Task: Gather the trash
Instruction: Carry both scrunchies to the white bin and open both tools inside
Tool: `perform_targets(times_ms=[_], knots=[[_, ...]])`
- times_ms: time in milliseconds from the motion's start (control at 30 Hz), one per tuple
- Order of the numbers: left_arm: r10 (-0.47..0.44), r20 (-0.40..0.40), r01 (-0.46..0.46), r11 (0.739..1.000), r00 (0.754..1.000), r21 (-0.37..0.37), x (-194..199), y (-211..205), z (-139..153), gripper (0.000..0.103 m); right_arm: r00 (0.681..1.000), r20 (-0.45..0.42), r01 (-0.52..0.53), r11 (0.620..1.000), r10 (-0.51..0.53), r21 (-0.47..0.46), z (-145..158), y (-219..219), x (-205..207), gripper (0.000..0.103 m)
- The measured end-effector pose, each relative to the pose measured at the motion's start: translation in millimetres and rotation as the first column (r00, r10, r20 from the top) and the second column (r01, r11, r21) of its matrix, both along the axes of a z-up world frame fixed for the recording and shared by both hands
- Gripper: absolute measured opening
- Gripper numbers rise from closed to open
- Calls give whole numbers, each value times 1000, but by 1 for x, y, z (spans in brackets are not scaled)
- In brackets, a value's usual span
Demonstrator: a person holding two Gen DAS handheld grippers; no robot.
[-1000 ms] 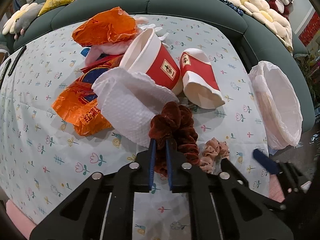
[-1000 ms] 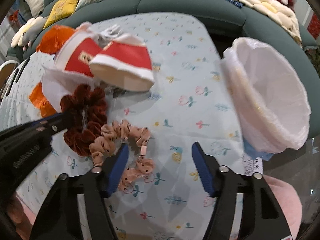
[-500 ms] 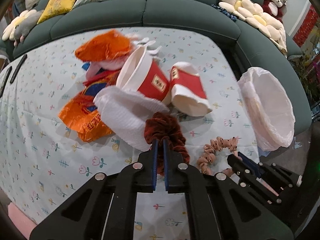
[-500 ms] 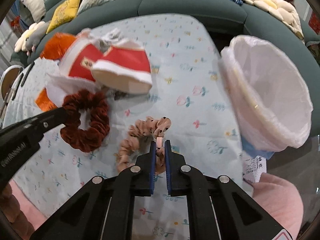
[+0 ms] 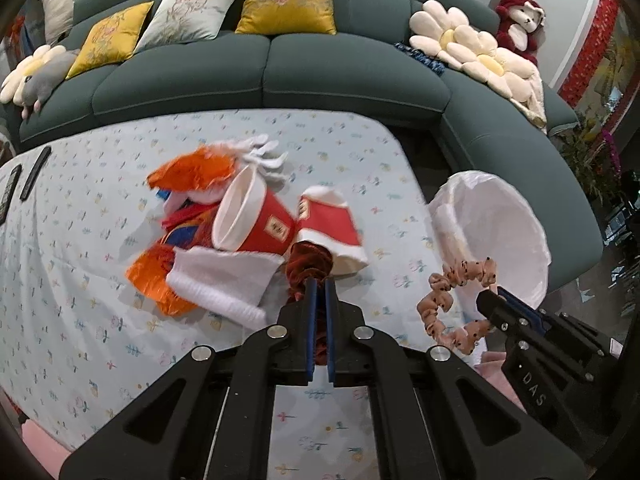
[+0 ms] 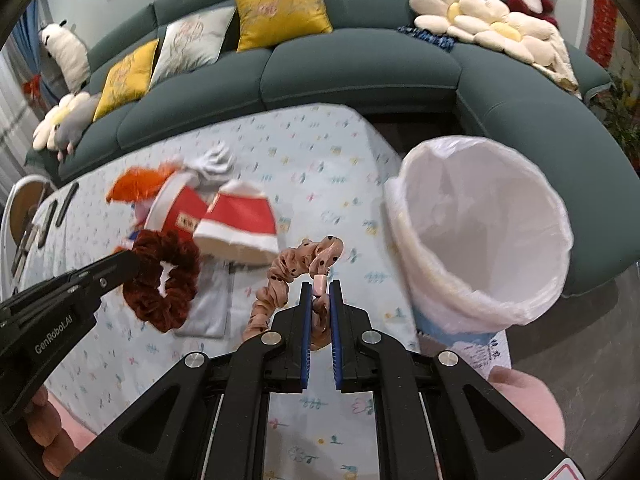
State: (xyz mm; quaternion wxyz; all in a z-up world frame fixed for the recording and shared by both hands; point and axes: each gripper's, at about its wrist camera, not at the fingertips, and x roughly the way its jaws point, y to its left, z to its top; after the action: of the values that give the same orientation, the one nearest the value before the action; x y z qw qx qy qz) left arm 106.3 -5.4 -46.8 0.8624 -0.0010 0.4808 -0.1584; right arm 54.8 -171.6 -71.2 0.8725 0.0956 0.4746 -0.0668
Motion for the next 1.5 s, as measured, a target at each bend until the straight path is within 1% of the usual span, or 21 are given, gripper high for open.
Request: perform_targets(times_ms=[133, 233, 433, 633, 800, 833, 900, 933, 967, 1000, 1033, 1067, 1167, 1233, 1367, 1500], knots=[[-53, 41, 53, 999, 998, -3, 2, -24, 18, 3, 998, 31, 49, 999, -49, 4, 15, -23, 7, 8], [-99, 63, 101, 995, 993, -20, 7, -49, 32, 3, 994, 53, 94, 996, -94, -5, 25, -47, 7, 8], [-200, 97, 207, 976, 975, -68, 21, -114, 53, 3, 981, 75, 181, 983, -179, -18, 34, -97, 5, 8], [-277, 86, 286, 951, 957, -119, 33, -168, 53, 3, 967, 84, 244, 969, -241, -27, 36, -142, 4, 8], [-321, 57, 326, 936, 945, -130, 42, -203, 44, 4, 959, 82, 276, 961, -273, -28, 33, -169, 9, 8], [-325, 52, 329, 935, 944, -133, 41, -207, 43, 4, 957, 81, 282, 959, -279, -28, 32, -173, 10, 9], [-324, 31, 325, 935, 945, -139, 46, -215, 40, 5, 955, 78, 290, 957, -288, -25, 32, -177, 14, 14], [-319, 25, 319, 937, 947, -138, 46, -218, 40, 12, 950, 79, 305, 952, -303, -27, 31, -181, 15, 16], [-305, 20, 305, 943, 952, -137, 48, -219, 39, 27, 947, 78, 315, 949, -312, -24, 31, -183, 16, 22], [-290, 24, 291, 947, 957, -140, 48, -218, 41, 35, 945, 78, 319, 948, -317, -14, 31, -186, 17, 26], [-276, 35, 278, 950, 961, -142, 49, -216, 43, 45, 943, 83, 324, 946, -322, -9, 31, -188, 17, 35], [-260, 53, 265, 955, 964, -136, 48, -214, 46, 49, 940, 89, 331, 944, -329, -13, 33, -189, 17, 42], [-253, 76, 260, 960, 964, -107, 48, -209, 49, 53, 937, 111, 336, 941, -331, -28, 39, -189, 16, 49], [-243, 88, 251, 964, 966, -92, 49, -205, 51, 54, 936, 116, 337, 941, -332, -27, 42, -188, 17, 51], [-204, 87, 212, 973, 975, -93, 50, -186, 54, 55, 938, 129, 327, 945, -320, -32, 50, -179, 17, 53], [-158, 95, 166, 982, 983, -89, 47, -163, 54, 61, 945, 142, 306, 950, -296, -57, 57, -163, 18, 58]])
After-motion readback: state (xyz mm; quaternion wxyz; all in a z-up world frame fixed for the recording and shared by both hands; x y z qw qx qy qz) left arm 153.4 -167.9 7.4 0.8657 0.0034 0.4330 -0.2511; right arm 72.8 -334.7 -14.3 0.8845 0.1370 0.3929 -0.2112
